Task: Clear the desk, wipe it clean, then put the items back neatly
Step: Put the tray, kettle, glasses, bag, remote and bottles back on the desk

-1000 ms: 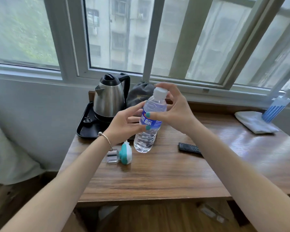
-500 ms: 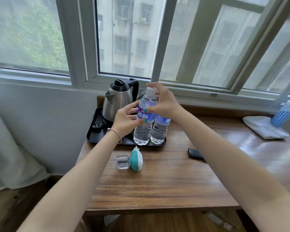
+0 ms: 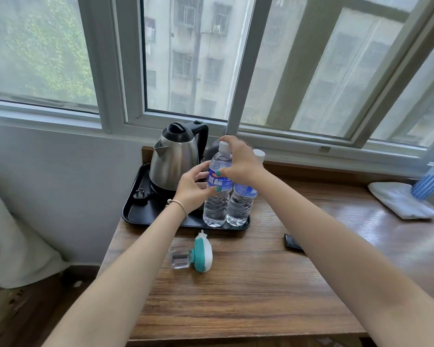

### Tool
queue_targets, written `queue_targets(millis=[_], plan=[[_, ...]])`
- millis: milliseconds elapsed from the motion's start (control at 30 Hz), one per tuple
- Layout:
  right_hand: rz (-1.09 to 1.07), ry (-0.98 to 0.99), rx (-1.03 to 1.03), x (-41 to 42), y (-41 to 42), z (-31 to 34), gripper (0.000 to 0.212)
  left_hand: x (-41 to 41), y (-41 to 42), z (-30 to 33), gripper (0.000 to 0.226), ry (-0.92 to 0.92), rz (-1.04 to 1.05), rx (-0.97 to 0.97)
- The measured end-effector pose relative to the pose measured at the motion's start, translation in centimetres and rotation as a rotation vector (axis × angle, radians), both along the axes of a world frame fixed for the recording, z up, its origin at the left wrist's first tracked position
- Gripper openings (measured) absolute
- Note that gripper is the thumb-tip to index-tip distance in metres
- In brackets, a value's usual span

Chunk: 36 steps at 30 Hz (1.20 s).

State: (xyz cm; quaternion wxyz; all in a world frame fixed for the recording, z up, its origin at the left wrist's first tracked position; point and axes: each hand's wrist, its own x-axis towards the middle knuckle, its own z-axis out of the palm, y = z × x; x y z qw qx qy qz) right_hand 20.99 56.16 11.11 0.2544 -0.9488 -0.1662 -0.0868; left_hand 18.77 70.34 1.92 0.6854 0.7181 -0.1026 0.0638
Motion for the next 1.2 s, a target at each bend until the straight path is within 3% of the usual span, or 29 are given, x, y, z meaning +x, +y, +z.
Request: queue_targets(millis=[167,300,367,600,700,833,967,1100,1200], plan=[[0.02,-0.017,-0.177,0.1,0.6,0.1,0.079,0.3,0.0,-0.8,0.067,0.013,-0.005,-0.02],[0.066,-0.134,-0.444,-0.8,-0.6,1.5,0.083,0.0,-0.1,-1.3,0.069,-0.02,-0.029,-0.004],[0.086,-0.184,-0.475,-1.6,-1.8,1.9,0.08,-0.3,-0.5,-1.3,0.071,-0.033,-0.051,0.013],[0.184,-0.197,0.117,-3.2,-7.2,-0.3,0.09,-0.5,-1.0,-1.8,0.073,-0.092,-0.046,0.06],[0.069,-0.117,0.133,-2.9,-8.2,-2.3,0.096,-0.2,-1.5,-2.2,0.071,-0.126,0.014,0.083],[0.011,-0.025,0.269,-2.8,-8.3,-3.6,0.086,0.4,-2.2,-2.5,0.068,-0.166,0.102,0.096],[-0.038,-0.06,0.272,-2.7,-7.5,-4.1,0.084,0.5,-2.8,-2.7,0.07,-0.152,0.134,0.076],[-0.026,0.032,0.276,-2.6,-7.7,-3.4,0.081,0.5,-2.0,-2.2,0.076,-0.05,0.044,0.093],[-0.008,0.084,0.316,-2.1,-7.9,-1.5,0.064,0.9,-0.2,-0.6,0.085,-0.034,-0.024,0.184]])
